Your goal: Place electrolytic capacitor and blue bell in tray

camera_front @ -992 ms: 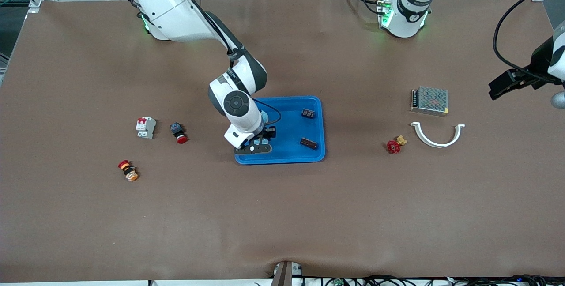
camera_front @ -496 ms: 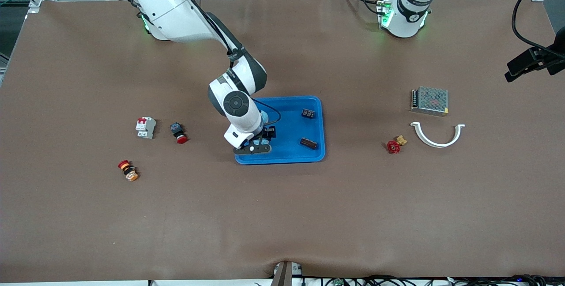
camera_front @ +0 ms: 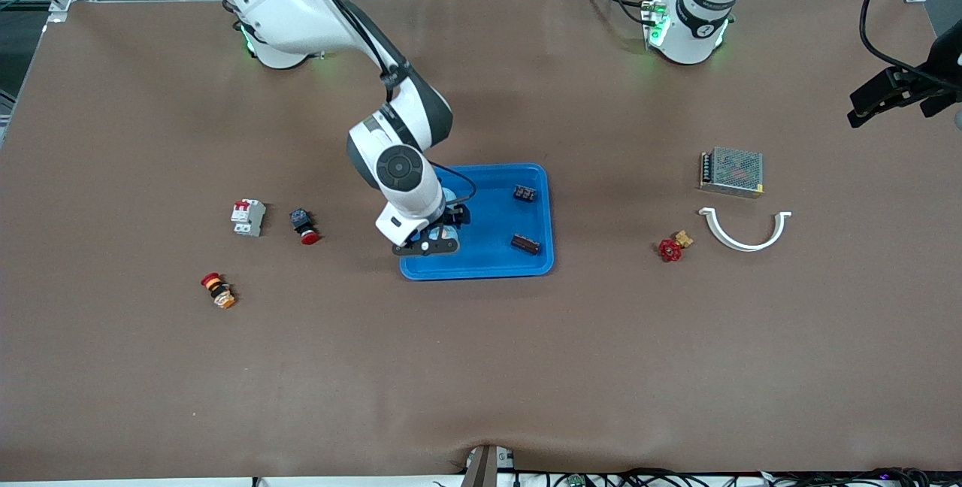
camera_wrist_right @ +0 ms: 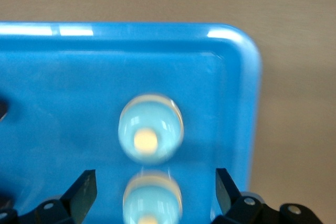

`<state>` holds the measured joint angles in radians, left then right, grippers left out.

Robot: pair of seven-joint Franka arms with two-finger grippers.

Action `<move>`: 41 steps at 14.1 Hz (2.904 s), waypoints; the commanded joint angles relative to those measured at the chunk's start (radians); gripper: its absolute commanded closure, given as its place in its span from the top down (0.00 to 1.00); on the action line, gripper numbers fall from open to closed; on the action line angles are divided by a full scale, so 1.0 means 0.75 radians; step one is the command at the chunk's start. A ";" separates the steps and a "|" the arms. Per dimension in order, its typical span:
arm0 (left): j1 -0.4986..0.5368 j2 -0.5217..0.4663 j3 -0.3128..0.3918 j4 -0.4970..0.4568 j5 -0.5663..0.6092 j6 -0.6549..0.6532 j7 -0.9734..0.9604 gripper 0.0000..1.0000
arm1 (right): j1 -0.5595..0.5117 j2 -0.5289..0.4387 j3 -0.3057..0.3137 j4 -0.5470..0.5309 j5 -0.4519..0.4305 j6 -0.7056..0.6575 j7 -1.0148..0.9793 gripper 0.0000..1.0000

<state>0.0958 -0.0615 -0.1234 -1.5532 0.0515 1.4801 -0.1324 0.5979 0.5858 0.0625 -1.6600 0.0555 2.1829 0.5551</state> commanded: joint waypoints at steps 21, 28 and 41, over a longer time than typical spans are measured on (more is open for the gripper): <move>-0.079 0.000 -0.050 -0.028 -0.058 0.031 0.054 1.00 | -0.715 -1.176 -0.018 -0.278 -0.027 -0.824 -0.777 1.00; -0.081 -0.008 -0.052 -0.028 -0.060 0.027 0.056 1.00 | -0.869 -1.037 -0.018 -0.082 -0.096 -0.808 -0.779 1.00; -0.079 -0.028 -0.050 -0.025 -0.060 0.006 0.056 1.00 | -0.924 -0.791 -0.016 0.205 -0.092 -0.706 -0.763 1.00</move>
<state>0.0293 -0.0605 -0.1594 -1.5694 0.0255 1.5023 -0.1166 -0.0706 -0.0172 0.0314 -1.5418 -0.0048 1.6395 -0.0272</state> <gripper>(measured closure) 0.000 0.000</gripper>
